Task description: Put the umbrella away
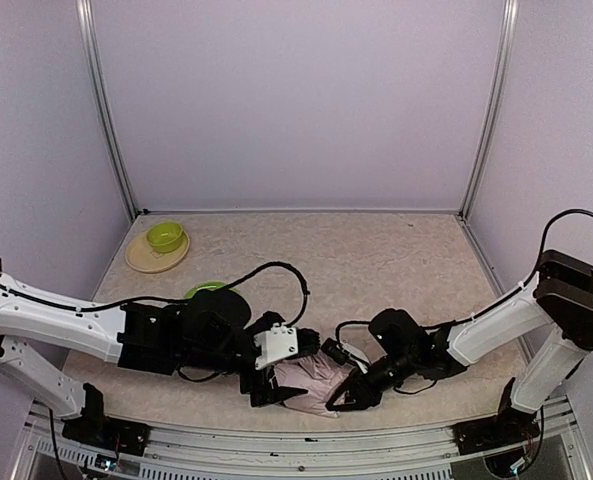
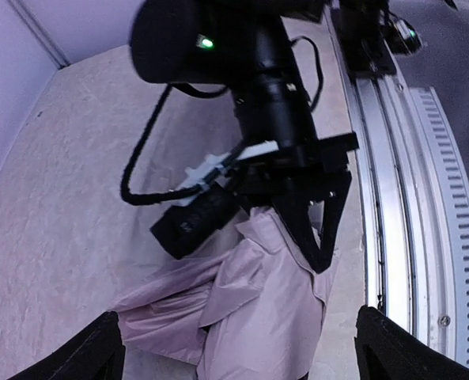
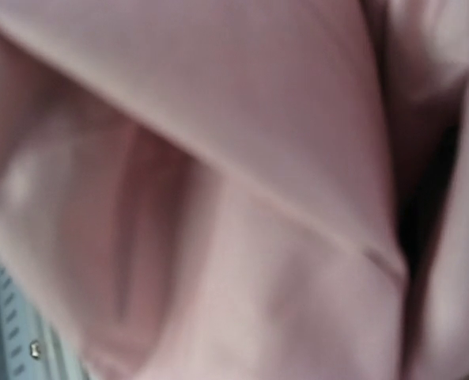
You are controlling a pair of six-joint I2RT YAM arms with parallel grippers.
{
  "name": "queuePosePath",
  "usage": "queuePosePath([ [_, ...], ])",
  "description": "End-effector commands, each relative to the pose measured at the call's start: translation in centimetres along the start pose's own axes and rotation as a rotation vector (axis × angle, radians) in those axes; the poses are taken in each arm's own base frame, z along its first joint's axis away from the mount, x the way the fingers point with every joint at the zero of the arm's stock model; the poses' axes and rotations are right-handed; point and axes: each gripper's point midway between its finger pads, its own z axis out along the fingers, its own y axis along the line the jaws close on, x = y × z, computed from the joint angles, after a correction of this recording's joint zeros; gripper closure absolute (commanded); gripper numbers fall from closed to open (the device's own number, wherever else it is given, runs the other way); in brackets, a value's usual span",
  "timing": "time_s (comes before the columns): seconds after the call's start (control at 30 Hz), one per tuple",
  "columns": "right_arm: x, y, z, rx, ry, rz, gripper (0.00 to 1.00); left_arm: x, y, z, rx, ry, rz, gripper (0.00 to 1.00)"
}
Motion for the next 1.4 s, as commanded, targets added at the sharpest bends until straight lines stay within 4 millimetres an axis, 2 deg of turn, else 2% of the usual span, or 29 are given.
queuePosePath([
  [0.0, 4.1, -2.2, 0.0, 0.048, 0.147, 0.24, 1.0, 5.4, -4.2, 2.8, 0.161, 0.189, 0.263, 0.01],
  [0.13, 4.2, -1.9, 0.1, 0.025, 0.169, 0.259, 1.0, 9.3, -5.4, 5.5, 0.181, 0.314, 0.35, 0.01],
  [0.2, 4.0, -1.5, 0.2, 0.0, 0.176, 0.254, 1.0, 10.5, -5.4, 6.5, 0.174, 0.343, 0.376, 0.01],
  [0.33, 3.9, -1.3, 0.2, -0.006, 0.204, 0.246, 1.0, 13.5, -6.2, 7.7, 0.217, 0.432, 0.387, 0.03],
  [0.4, 3.3, -1.3, -0.1, -0.007, 0.185, 0.238, 0.97, 14.8, -6.7, 7.8, 0.242, 0.476, 0.377, 0.13],
  [0.5, 1.9, -1.9, -1.1, 0.035, 0.137, 0.219, 0.84, 16.5, -7.5, 7.7, 0.284, 0.529, 0.355, 0.34],
  [0.6, 0.1, -2.1, -2.4, 0.069, 0.068, 0.186, 0.72, 17.8, -7.8, 7.4, 0.315, 0.572, 0.326, 0.4],
  [0.7, -1.4, -2.3, -3.9, 0.108, 0.021, 0.155, 0.56, 18.3, -8.2, 7.6, 0.374, 0.584, 0.265, 0.4],
  [0.83, -2.8, -2.2, -6.1, 0.162, -0.016, 0.123, 0.49, 18.1, -7.7, 8.4, 0.429, 0.595, 0.157, 0.43],
  [1.0, -4.9, -1.7, -9.4, 0.255, -0.104, 0.041, 0.48, 17.5, -6.8, 9.3, 0.51, 0.601, -0.062, 0.47],
  [1.13, -6.9, -0.9, -11.5, 0.316, -0.17, -0.108, 0.47, 17.7, -6.7, 9.8, 0.599, 0.632, -0.25, 0.6],
  [1.27, -10.1, 2.3, -13.7, 0.328, -0.302, -0.392, 0.51, 18.6, -6.0, 10.2, 0.624, 0.683, -0.391, 0.64],
  [1.37, -10.3, 3.2, -14.5, 0.36, -0.393, -0.574, 0.55, 19.7, -5.2, 10.3, 0.594, 0.691, -0.424, 0.63],
])
